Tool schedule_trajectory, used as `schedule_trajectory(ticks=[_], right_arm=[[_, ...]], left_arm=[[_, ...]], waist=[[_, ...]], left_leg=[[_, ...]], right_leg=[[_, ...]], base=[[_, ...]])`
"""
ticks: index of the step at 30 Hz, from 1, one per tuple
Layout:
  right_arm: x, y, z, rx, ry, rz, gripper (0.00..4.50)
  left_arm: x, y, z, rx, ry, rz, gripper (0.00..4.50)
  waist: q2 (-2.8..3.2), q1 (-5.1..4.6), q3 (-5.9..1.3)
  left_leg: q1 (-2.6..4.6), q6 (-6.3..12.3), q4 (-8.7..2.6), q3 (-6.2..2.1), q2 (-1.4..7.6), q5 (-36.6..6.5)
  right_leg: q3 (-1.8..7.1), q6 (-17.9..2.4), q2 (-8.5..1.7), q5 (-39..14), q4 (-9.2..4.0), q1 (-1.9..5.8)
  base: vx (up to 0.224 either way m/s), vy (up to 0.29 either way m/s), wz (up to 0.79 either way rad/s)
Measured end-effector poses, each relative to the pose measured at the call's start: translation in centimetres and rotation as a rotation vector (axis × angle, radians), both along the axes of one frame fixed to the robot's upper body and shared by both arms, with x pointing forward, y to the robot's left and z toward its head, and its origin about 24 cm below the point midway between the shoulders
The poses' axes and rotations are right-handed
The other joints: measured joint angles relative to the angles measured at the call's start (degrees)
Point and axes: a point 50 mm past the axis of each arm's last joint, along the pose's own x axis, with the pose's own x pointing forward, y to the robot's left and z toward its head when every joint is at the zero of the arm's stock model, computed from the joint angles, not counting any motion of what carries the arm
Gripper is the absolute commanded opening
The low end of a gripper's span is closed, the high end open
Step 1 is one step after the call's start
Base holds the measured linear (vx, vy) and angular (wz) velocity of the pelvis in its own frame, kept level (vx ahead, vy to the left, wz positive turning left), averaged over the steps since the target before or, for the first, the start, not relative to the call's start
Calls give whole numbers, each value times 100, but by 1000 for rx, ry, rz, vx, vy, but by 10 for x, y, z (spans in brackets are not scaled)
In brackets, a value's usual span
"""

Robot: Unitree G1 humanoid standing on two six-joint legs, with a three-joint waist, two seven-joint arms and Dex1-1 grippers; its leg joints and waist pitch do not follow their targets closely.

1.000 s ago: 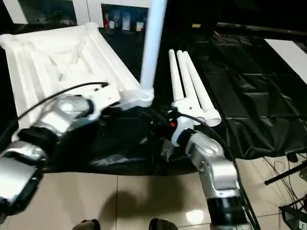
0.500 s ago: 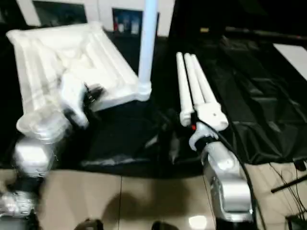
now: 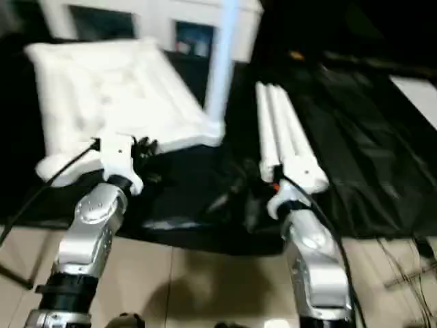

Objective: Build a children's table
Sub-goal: Rotate leg to tighten

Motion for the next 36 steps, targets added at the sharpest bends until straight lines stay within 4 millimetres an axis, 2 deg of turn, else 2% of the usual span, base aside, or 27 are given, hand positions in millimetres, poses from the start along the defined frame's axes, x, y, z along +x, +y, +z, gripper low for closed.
schedule_trajectory(ticks=[1,2,4,5,6,9,11,14,16,19,22,24,26,28,29,31,32,35,36], right_arm=[[0,1,0,0,-2,3,394],[0,1,1,0,-3,5,394],[0,1,0,-2,-3,5,394],[0,0,0,-3,-2,1,394],[0,-1,0,-3,0,-4,394],[0,-5,-1,-3,1,-18,394],[0,-4,-1,-2,2,-14,394],[0,-4,-1,-4,1,-13,394],[0,-4,-1,-5,1,-14,394],[0,-4,-1,-5,1,-14,394],[0,-4,-1,-5,2,-15,394],[0,-4,-1,-5,3,-16,394],[0,-4,-1,-5,2,-16,394],[1,-4,0,-6,0,-15,394],[1,-4,0,-7,1,-15,394],[1,-7,-1,-14,3,-23,394],[1,-8,-1,-14,5,-25,394],[1,-5,-1,-10,5,-17,394],[1,-5,-1,-9,5,-17,394]], left_arm=[[0,0,1,3,-3,0,94],[0,-2,2,4,-7,-3,94],[0,-5,3,2,-10,-12,94],[0,-9,4,3,-9,-24,94],[-1,-12,4,6,-7,-36,94],[-2,-21,3,13,-2,-69,94],[-2,-21,3,15,1,-69,94],[-1,-16,3,19,1,-54,94],[-1,-17,4,17,-2,-55,94],[-2,-17,5,18,-3,-58,94],[-2,-19,5,21,3,-66,94],[-2,-19,5,21,4,-67,94],[-2,-19,5,22,6,-66,94],[-2,-19,5,22,6,-65,94],[-2,-19,5,22,6,-66,94],[-2,-20,6,23,4,-72,94],[-2,-22,5,25,4,-78,94],[-2,-20,5,32,9,-75,94],[-2,-17,5,35,11,-68,94]], waist=[[6,-17,4],[-11,-37,-6],[-41,-74,-23],[-39,-86,-32],[-34,-82,-37],[-47,-92,-59],[-63,-100,-82],[-59,-99,-160],[-54,-92,-199],[-73,-68,-225],[-78,-41,-228],[-79,-12,-229],[-79,-14,-229],[-79,10,-229],[-78,44,-229],[-69,97,-233],[-63,145,-234],[-62,170,-239],[-65,169,-241]], left_leg=[[65,2,-1,14,-1,-9],[123,0,-5,50,-2,-33],[174,-20,-7,104,-8,-103],[178,-21,-16,126,-11,-120],[162,-21,-27,147,-12,-120],[167,-20,-32,176,-11,-120],[197,14,-40,184,-22,-169],[209,51,-53,204,-27,-236],[209,83,-41,209,-30,-292],[209,149,-6,183,-56,-372],[207,295,56,133,-96,-470],[206,393,108,100,-97,-530],[245,421,113,73,-101,-553],[274,464,125,56,-103,-578],[249,481,141,37,-93,-589],[252,483,145,-7,-83,-599],[293,442,140,-36,-84,-601],[349,344,144,-92,-90,-635],[355,336,149,-108,-96,-640]], right_leg=[[18,5,0,-31,10,59],[63,-8,0,-101,59,82],[129,-3,0,-112,60,85],[152,15,0,-122,48,121],[152,28,0,-131,32,126],[184,56,3,-147,21,124],[220,33,5,-155,25,117],[255,-4,27,-273,46,122],[321,-11,71,-341,57,134],[377,-29,91,-487,134,144],[507,-9,142,-620,237,156],[602,25,195,-693,278,189],[647,8,225,-752,350,213],[667,47,240,-824,347,283],[711,60,275,-846,328,337],[822,58,347,-878,315,389],[840,65,390,-896,320,414],[818,94,388,-962,367,471],[811,98,382,-970,400,469]], base=[[0,0,0],[54,23,-6],[59,10,-11],[77,11,-16],[76,15,-11],[93,13,-6],[133,5,0],[146,-2,3],[143,6,5],[128,-7,9],[101,-20,13],[83,-27,16],[70,-31,16],[57,-40,14],[38,-31,18],[28,-24,23],[45,-31,20],[0,0,0],[0,0,0]])
